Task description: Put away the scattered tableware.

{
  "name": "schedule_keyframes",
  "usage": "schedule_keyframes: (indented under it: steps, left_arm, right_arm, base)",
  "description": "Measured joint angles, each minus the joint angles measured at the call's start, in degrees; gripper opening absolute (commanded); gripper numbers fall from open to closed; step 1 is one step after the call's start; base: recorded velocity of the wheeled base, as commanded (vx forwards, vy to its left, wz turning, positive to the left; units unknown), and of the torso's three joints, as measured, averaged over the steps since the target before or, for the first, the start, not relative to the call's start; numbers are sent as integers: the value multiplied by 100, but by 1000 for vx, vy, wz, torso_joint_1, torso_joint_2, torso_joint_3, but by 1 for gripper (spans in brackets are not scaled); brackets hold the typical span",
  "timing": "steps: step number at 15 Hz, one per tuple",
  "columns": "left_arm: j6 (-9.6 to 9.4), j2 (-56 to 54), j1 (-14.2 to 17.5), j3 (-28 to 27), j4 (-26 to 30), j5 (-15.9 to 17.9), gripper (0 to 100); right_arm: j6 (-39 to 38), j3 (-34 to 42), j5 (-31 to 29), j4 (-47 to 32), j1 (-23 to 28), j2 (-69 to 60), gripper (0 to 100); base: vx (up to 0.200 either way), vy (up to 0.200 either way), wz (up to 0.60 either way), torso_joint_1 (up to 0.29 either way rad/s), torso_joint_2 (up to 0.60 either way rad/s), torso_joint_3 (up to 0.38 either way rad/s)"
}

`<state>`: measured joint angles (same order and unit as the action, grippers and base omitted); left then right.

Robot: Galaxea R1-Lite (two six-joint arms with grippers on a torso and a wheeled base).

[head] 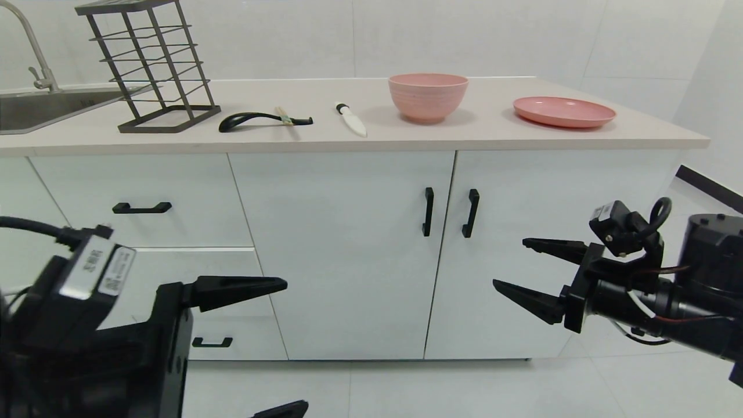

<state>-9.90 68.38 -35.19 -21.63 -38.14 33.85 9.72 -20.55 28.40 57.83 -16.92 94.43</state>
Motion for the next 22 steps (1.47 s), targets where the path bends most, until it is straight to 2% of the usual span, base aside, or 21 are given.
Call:
schedule_keyframes:
  steps: [4,8,14,18,22]
  left_arm:
    - [-13,1051,-68,-235,-699,11,100]
    - [-37,1870,-386,-789,-1506,16,100]
    - [-26,3129,-800,-1647,-2749,9,100]
    - [-22,3691,-868,-2157,-2804,-39,100]
    - [5,3947,-870,-2439,-2833,-63,100]
  right_arm:
    - [2,-276,194,340,17,384,100]
    - [-30,-456,364,859,50,926,100]
    - [-35,-1285,490,961,201,1670,100]
    - [-35,-1671,490,1174,306,2126,100]
    - [-26,-1921,569,1349,424,2448,100]
  base:
    - [0,0,0,0,0,0]
    - [0,0,0,0,0,0]
    - [0,0,0,0,0,0]
    - [0,0,0,0,0,0]
    - [0,0,0,0,0,0]
